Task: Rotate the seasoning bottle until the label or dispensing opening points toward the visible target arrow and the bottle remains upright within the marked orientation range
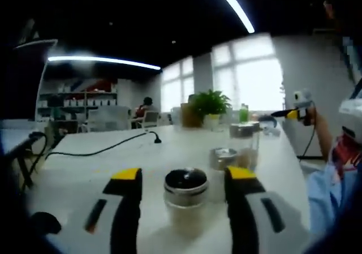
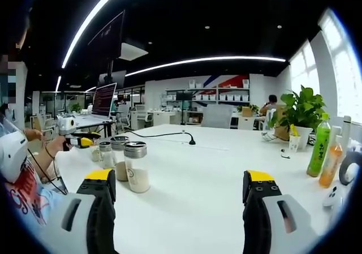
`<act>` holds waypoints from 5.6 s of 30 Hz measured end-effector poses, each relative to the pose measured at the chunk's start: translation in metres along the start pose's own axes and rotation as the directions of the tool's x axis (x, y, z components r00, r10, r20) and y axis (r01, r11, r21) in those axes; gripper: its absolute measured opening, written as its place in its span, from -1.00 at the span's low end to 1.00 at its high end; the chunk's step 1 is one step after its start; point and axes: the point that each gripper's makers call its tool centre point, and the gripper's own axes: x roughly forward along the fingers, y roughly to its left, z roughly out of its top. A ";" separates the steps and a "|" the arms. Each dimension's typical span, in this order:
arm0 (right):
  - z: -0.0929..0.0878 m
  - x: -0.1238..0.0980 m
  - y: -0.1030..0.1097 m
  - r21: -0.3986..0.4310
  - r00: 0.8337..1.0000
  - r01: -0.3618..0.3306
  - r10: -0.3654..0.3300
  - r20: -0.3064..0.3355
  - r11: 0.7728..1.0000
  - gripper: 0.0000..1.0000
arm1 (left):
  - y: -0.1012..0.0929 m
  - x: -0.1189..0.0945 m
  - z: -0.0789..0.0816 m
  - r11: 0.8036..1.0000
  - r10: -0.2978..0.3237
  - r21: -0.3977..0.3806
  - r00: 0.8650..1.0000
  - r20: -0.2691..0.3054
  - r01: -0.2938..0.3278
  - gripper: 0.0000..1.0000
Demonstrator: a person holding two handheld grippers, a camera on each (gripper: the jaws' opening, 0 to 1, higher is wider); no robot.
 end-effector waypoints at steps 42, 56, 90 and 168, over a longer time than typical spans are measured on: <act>0.006 -0.012 -0.009 -0.009 0.998 0.049 -0.049 0.029 0.999 0.91 | -0.004 -0.007 -0.010 0.963 0.270 0.023 0.963 -0.008 -0.269 -0.34; 0.008 -0.014 -0.009 -0.014 0.998 0.051 -0.051 0.033 0.999 0.91 | -0.007 -0.009 -0.008 0.969 0.238 0.064 0.971 -0.003 -0.238 -0.35; -0.003 -0.007 -0.010 0.017 0.999 0.036 -0.036 0.005 0.999 0.88 | -0.006 -0.001 -0.013 0.990 -0.131 0.041 0.990 -0.052 0.133 -0.35; -0.007 -0.005 -0.011 0.018 1.000 0.029 -0.029 -0.010 0.999 0.85 | 0.010 -0.010 -0.014 0.966 0.257 0.046 0.964 -0.068 -0.254 0.19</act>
